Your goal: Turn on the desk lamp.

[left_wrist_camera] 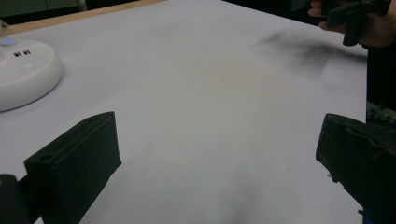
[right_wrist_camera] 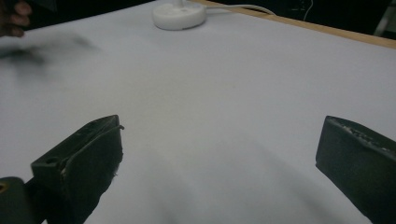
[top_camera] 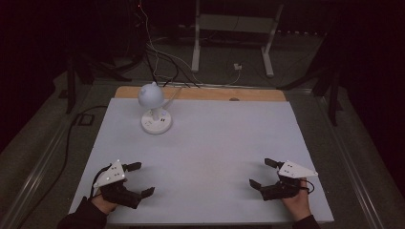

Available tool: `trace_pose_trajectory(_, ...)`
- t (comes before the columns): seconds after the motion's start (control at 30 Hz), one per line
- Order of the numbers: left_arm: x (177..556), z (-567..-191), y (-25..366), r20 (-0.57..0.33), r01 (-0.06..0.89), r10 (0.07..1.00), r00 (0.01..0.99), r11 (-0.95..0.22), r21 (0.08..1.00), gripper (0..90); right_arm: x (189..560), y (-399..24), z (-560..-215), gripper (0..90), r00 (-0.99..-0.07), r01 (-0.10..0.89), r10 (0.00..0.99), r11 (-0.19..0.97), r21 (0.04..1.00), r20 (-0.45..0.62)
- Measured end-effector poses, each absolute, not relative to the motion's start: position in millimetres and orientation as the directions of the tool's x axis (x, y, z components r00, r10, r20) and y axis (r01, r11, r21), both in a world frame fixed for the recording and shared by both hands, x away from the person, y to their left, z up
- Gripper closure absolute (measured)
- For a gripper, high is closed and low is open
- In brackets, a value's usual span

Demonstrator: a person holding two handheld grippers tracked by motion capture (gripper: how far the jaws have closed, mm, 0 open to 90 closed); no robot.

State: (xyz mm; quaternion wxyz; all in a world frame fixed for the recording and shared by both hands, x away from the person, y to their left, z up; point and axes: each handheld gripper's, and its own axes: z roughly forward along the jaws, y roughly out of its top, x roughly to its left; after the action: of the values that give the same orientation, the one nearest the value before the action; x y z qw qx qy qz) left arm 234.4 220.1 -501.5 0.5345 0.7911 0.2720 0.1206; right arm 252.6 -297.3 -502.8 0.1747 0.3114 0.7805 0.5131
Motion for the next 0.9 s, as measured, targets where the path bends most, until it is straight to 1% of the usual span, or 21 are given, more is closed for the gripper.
trace_pose_trajectory(0.2,234.3,-502.5,218.3,-0.08,0.292,0.558,0.826,-0.301,0.908,0.3,251.8,-294.6,-504.9,0.5,-0.737,0.311,0.674,0.282,0.907,0.043)
trace_pose_trajectory(0.47,234.1,-504.4,215.5,-0.064,0.301,0.559,0.827,-0.342,0.89,0.3,248.5,-287.5,-505.9,0.5,-0.741,0.294,0.671,0.323,0.9,0.002)
trace_pose_trajectory(0.9,232.3,-501.9,210.5,-0.058,0.29,0.517,0.854,-0.379,0.879,0.3,244.3,-284.3,-497.4,0.5,-0.73,0.273,0.684,0.321,0.907,-0.023)
